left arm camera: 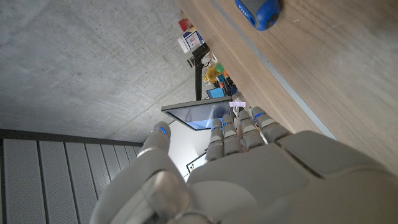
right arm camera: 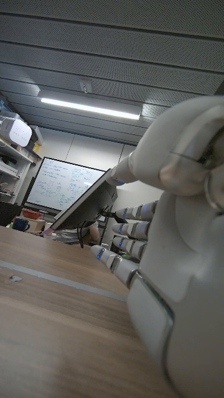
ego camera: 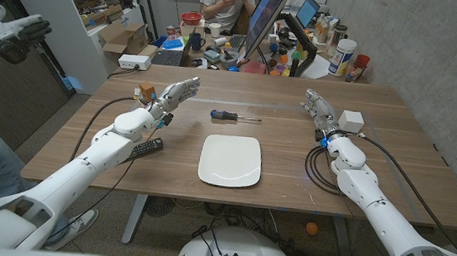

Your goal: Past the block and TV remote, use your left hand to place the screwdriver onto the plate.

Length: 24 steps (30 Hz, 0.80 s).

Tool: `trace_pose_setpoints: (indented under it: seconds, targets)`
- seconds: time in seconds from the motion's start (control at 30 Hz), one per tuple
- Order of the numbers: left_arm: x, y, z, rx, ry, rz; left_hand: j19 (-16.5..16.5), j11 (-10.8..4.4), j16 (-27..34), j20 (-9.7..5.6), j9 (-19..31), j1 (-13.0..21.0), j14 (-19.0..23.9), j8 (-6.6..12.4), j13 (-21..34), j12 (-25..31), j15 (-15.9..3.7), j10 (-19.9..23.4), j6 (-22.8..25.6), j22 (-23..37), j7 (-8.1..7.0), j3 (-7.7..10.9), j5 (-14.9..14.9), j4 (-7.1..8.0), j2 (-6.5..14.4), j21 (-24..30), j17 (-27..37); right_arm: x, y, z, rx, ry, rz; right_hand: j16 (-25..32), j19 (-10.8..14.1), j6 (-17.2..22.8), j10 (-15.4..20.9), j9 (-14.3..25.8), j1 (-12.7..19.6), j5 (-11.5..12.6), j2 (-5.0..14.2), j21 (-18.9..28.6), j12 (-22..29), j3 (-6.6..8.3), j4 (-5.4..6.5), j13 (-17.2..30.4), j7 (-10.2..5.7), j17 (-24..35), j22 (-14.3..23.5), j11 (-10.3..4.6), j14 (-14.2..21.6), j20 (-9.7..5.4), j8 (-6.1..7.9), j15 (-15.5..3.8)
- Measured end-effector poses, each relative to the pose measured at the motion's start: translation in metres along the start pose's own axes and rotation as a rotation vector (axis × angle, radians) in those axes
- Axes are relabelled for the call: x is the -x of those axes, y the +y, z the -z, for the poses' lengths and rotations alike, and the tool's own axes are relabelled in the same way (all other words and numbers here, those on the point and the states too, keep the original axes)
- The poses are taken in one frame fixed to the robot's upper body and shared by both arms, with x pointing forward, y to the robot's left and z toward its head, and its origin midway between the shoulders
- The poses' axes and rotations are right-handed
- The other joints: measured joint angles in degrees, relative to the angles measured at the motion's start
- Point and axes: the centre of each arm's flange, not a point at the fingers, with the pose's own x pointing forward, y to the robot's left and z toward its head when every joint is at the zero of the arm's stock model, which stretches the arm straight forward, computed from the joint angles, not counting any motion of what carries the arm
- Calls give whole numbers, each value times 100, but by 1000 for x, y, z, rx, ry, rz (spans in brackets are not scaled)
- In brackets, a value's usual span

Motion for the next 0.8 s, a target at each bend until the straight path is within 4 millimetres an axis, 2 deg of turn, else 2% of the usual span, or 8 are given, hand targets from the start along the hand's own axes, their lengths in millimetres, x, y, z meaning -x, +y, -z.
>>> trace_pose_setpoints:
  seconds: [0.13,0.27,0.43,0.73,0.8]
  targets:
    - [0,-2,-3,-55,16,21,-23,5,0,4,0,58,-11,0,0,0,11,-41,-2,0,2,10,0,-42,-4,-27,0,0,1,0,-2,-2,1,0,21,31,0,0,0,0,0,0,0,0,0,0,-31,0,0,0,0,21,0,0]
    - [0,-3,-7,-117,32,36,-123,22,0,103,0,131,-41,0,0,-22,41,-59,-85,0,40,24,0,-104,-15,-27,0,1,1,1,-5,-3,2,0,21,31,0,0,-1,0,0,0,0,0,0,0,-31,0,0,0,0,21,0,0]
    - [1,-4,-17,-217,45,46,-123,31,0,104,0,179,-70,0,27,-22,70,-117,-105,0,62,48,0,-128,-17,-27,0,2,2,1,-7,-6,3,0,21,31,0,0,-1,0,1,0,0,-25,-24,0,-31,0,0,0,0,20,0,0]
    - [2,-6,-37,-296,26,51,-297,1,0,278,0,375,-70,0,27,-22,70,-97,-178,0,72,77,0,-239,-62,-48,0,2,2,1,-5,-8,4,0,20,-1,0,0,-1,0,1,0,0,-25,-24,-1,-63,0,28,0,31,20,0,31]
    - [2,-2,-38,-368,49,16,-318,1,0,298,-1,412,-70,0,27,-11,70,-96,-178,0,73,95,0,-257,-100,-48,1,4,4,1,-6,-10,2,0,20,-1,0,-1,-1,0,1,0,0,-25,-24,-1,-62,-1,28,0,31,20,0,31]
